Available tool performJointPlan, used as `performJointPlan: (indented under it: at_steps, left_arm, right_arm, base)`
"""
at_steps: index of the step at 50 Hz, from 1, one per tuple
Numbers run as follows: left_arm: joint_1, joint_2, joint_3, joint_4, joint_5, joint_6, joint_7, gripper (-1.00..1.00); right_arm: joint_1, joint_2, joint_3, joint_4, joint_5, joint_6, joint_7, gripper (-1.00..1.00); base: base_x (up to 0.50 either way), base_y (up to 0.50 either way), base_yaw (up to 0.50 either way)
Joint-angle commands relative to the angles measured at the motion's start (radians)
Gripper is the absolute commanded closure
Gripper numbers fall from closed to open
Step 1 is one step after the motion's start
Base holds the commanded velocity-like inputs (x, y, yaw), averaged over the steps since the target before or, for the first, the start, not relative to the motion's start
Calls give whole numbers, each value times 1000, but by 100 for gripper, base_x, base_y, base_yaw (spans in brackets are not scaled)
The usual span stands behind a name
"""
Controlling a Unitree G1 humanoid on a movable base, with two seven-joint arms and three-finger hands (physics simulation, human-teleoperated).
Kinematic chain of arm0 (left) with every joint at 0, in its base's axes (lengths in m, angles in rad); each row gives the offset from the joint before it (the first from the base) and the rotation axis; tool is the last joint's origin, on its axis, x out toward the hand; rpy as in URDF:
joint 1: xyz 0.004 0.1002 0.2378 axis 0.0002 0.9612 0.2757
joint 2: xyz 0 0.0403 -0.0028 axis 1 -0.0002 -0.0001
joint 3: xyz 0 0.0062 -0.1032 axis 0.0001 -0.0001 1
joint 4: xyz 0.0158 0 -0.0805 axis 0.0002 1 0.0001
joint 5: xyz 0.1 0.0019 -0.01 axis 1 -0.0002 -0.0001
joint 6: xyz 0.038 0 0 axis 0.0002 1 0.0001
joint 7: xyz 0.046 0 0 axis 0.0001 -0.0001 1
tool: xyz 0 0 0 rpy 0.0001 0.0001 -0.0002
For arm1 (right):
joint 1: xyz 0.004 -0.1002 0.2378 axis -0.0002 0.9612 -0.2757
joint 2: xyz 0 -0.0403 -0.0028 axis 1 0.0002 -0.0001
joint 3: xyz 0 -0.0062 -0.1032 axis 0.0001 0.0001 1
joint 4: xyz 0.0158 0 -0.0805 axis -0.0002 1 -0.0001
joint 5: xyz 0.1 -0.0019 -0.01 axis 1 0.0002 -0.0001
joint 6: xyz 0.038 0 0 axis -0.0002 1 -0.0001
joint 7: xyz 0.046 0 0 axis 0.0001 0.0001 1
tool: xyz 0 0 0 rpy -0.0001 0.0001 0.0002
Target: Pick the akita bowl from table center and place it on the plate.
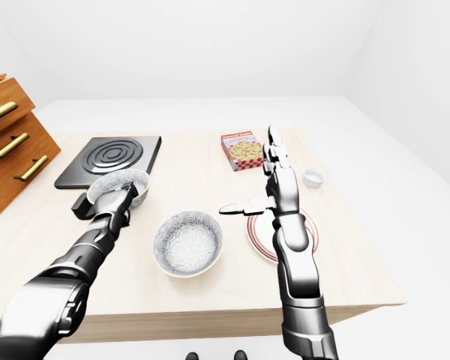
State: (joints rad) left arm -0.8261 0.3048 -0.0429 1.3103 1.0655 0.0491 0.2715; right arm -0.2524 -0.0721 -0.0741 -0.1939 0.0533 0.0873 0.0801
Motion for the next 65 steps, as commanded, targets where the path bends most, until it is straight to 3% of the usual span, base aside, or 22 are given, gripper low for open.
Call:
performJointPlan:
  at_steps: [1,5,6,7,8,9,11,17,29,39,45,48,55,65]
  left_arm:
    - [-7,5,-22,-5,22,-80,-79,100]
    - [-11,8,-31,-2,40,-98,-135,100]
    - [3,4,-32,-58,38,-77,-183,100]
    - [180,-1,-38,-610,63,38,-523,100]
    - [230,0,-19,-801,101,38,-663,100]
    - [203,4,9,-839,112,38,-727,100]
    - [223,-7,30,-919,145,38,-761,100]
    - [327,-58,71,-1268,218,38,-964,100]
    - [342,-91,102,-1598,214,38,-970,100]
    - [361,-120,82,-1655,205,38,-970,100]
    - [370,-148,66,-1678,203,38,-970,100]
    - [391,-160,52,-1682,196,38,-970,100]
    - [421,-185,35,-1683,189,38,-970,100]
    - [437,-209,8,-1666,189,9,-970,100]
  right_arm:
    - [-24,4,5,18,-4,0,-9,-100]
    - [-36,5,9,29,-5,0,-15,-100]
    - [-39,6,9,31,-5,0,-16,-100]
    - [-44,6,10,34,-5,0,-18,-100]
    - [-46,6,10,36,-5,0,-19,-100]
    - [-46,6,10,36,-4,0,-20,-100]
    - [-46,5,11,36,-4,0,-20,-100]
    - [-48,4,9,34,-1,0,-21,-100]
    - [-50,2,8,25,1,0,-23,-100]
    - [-101,-44,10,7,-91,0,2,-100]
    - [-203,-110,26,58,-284,0,85,-100]
    - [-258,-147,42,98,-391,0,176,-100]
    - [-302,-166,31,115,-548,0,343,-100]
    - [-297,-148,28,93,-673,0,486,-100]
  base:
    - [0,0,0]
    - [0,0,0]
    - [0,0,0]
    - [0,0,0]
    - [0,0,0]
    - [0,0,0]
    - [0,0,0]
    - [0,0,0]
    - [0,0,0]
    - [0,0,0]
    - [0,0,0]
    - [0,0,0]
    - [0,0,0]
    - [0,0,0]
